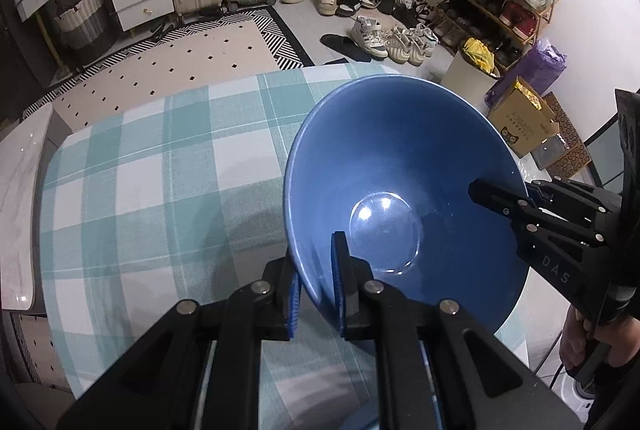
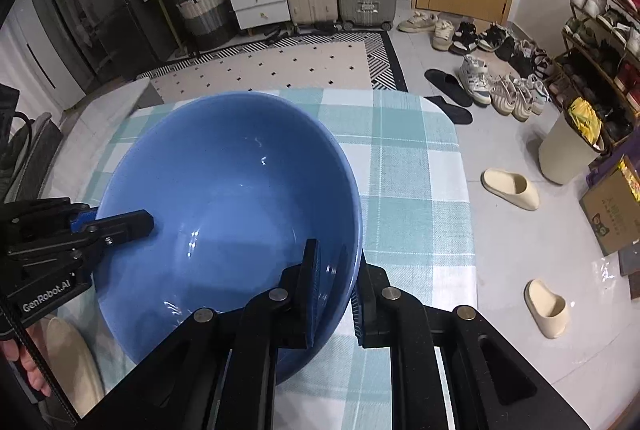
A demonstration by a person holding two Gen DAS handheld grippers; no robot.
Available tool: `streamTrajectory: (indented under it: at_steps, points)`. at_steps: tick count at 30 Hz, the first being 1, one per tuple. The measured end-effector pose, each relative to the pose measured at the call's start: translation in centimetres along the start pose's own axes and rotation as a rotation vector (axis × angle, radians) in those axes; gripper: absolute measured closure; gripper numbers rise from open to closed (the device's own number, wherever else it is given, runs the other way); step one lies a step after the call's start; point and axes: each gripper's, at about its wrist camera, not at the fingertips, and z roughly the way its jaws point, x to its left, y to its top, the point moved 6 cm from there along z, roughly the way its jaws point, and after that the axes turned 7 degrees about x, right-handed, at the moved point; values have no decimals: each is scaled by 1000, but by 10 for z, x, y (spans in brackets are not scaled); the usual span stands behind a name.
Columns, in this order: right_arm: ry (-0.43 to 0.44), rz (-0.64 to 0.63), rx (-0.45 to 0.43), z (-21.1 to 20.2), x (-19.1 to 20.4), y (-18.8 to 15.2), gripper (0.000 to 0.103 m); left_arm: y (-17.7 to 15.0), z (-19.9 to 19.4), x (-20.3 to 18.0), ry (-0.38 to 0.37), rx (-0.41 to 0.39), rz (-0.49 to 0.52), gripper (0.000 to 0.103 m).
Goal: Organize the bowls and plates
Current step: 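Lift both blue bowls off the table with both grippers, then carry both held blue bowls over the tablecloth with both grippers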
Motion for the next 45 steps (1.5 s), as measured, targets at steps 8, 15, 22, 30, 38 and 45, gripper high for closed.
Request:
streamTrajectory:
  at_steps: [8,15,22,30,38,45]
  points:
    - [-8,-40,-54,-52,25,-22,89,-36,-42,-1,-9,-52,-12,91]
    - [-8,-62,-92,-95,51,-51,89,-74,-65,-2,-25,-66,-15,90]
    - [-30,-84,-99,-118,75,-97,89,-120,-69,-3,-50,-41,-29,90]
    - [5,-67,-65,-117,88,-150,89,-162,-79,-5,-76,-66,-48,90]
    - [25,-81,-55,-107,98,-183,89,-188,-77,-12,4,-81,13,89]
    - [40,-77,-35,-96,91,-206,89,-205,-61,-20,37,-58,53,89]
